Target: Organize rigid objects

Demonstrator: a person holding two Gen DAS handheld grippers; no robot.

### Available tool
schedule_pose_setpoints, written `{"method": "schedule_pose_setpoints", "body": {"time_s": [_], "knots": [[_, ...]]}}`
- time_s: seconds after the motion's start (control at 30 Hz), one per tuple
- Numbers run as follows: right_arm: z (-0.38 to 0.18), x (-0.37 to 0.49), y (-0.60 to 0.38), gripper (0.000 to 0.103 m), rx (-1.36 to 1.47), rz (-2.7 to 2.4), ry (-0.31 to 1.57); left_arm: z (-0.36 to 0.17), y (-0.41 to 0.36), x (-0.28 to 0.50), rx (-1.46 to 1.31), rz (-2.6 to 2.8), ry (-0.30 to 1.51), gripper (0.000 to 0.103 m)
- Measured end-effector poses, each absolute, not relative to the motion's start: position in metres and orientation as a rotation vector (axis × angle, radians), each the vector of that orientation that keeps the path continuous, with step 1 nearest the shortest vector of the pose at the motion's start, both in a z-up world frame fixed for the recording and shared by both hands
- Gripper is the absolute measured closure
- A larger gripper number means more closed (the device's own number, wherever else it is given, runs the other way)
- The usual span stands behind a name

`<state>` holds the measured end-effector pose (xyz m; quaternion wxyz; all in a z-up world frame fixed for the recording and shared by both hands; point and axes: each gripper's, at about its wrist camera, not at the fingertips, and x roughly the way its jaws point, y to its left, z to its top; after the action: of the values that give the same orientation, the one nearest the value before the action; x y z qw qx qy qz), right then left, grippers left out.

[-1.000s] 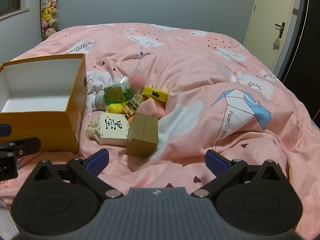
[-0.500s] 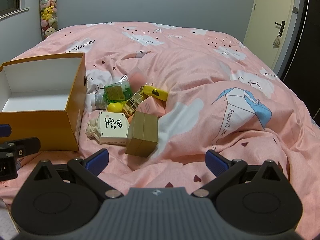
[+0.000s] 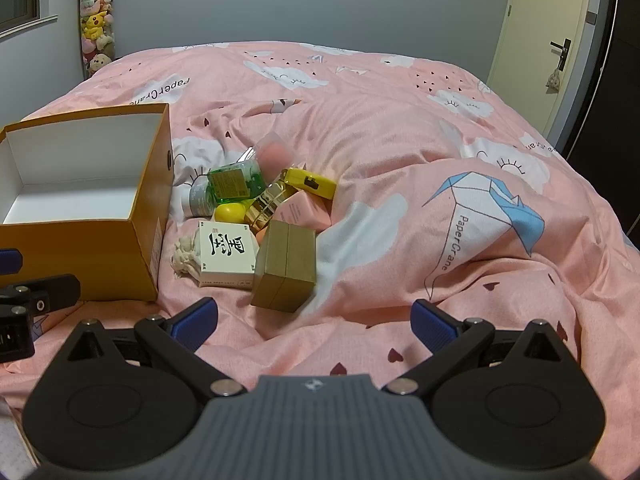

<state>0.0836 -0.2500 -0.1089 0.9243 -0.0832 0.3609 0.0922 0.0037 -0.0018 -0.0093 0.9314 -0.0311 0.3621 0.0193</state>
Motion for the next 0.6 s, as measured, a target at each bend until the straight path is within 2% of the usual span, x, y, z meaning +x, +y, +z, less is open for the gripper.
{"method": "schedule_pose_setpoints", "body": {"time_s": [0.6], "knots": [[-0.1112, 0.0843, -0.2503, 0.002, -0.164, 0.189, 0.753, -0.0103, -0.0012, 0.0041, -0.064, 0.039, 0.747, 0.013]]}}
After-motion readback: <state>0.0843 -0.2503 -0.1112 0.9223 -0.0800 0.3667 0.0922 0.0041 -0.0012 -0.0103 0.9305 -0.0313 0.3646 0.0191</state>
